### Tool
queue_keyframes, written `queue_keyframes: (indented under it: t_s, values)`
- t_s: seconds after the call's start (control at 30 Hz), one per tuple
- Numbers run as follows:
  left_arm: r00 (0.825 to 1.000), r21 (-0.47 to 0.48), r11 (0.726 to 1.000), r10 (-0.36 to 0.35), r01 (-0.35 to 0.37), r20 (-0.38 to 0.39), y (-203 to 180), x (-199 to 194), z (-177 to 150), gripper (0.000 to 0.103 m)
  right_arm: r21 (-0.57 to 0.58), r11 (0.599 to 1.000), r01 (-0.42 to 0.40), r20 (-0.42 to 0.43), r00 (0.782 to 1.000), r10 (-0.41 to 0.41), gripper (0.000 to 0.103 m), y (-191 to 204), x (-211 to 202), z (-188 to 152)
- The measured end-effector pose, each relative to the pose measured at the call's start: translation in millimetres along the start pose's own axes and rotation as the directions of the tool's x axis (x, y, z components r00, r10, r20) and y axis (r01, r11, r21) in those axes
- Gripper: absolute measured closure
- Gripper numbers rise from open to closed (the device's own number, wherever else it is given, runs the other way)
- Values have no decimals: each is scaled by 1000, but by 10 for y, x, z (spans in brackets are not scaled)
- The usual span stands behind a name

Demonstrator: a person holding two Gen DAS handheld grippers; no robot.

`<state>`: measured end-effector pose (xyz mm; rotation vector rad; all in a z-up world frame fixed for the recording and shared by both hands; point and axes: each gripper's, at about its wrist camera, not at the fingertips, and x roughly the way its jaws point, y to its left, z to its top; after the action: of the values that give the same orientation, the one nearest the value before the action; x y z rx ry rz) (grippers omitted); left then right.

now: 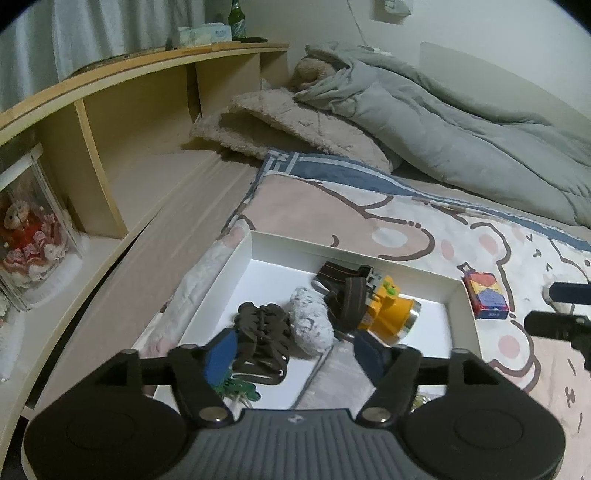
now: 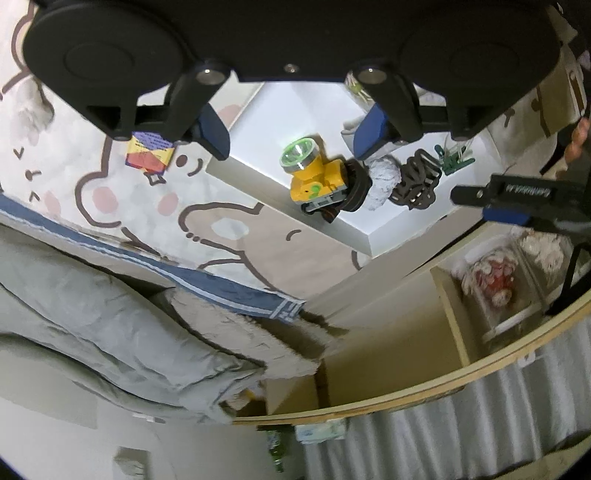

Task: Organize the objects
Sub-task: 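Open the left tool to drop the hair claw while the right tool releases the headlamp, then withdraw both tools from the box toward the card box and tissue bundle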

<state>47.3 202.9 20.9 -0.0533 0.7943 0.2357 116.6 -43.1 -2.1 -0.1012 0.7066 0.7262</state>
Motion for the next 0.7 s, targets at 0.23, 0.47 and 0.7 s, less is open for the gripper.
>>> queue_keyframes:
  t_s: [0.23,0.47,0.7]
  values:
    - [1000,2,1000,4,-4,10,-76,-68,-38,7,43,999,32,2,999,-32,19,-149,-80,-94]
    - [1000,22,1000,1,-1,10,-173,-110,-70,0,46,997,62,4,998,-62,0,-213,-123,-160]
    - [1000,38,999,7,-8,17,-258,-127,-71,0,59,995,83,-10,997,-83,0,-280,-137,-190]
